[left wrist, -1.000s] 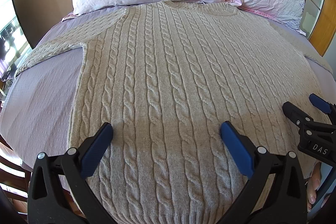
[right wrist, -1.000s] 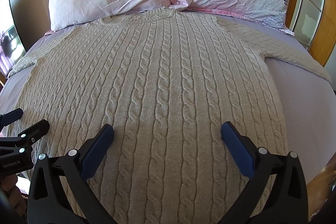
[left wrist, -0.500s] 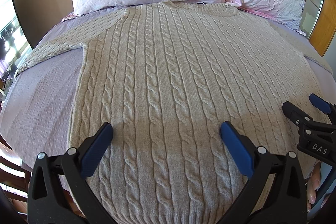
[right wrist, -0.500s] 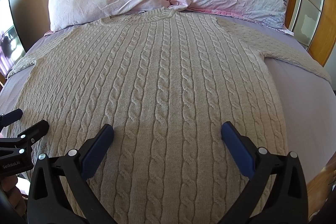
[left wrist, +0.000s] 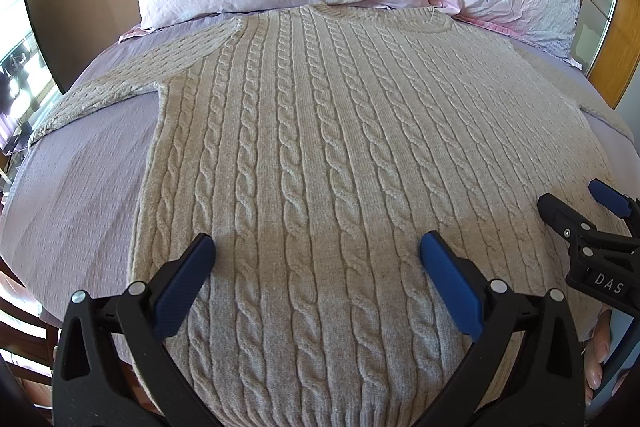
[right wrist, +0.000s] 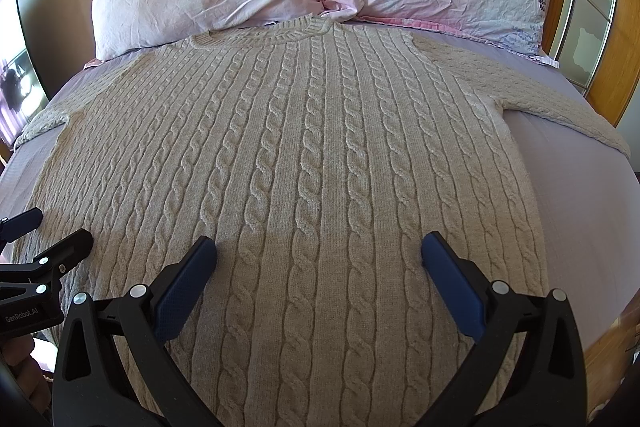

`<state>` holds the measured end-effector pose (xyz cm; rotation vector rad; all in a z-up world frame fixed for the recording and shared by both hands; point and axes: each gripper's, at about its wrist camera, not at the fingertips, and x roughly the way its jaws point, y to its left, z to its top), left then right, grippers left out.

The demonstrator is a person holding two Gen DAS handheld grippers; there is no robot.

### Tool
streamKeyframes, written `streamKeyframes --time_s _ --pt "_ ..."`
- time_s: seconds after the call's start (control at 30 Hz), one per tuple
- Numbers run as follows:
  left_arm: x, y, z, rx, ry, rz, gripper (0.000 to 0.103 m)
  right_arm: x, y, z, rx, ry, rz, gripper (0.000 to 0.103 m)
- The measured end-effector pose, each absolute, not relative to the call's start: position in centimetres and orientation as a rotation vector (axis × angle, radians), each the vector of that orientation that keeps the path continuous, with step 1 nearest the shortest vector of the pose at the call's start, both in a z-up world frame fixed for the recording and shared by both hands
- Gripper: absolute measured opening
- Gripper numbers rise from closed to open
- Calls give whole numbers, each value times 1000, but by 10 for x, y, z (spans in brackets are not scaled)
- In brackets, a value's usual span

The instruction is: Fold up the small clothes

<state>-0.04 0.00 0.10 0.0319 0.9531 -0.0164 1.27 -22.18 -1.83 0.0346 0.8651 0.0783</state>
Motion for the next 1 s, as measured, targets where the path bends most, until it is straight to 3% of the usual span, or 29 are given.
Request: streamKeyframes --time_s 1.0 --pt "4 0 1 34 964 -17 101 15 -220 -20 26 891 79 102"
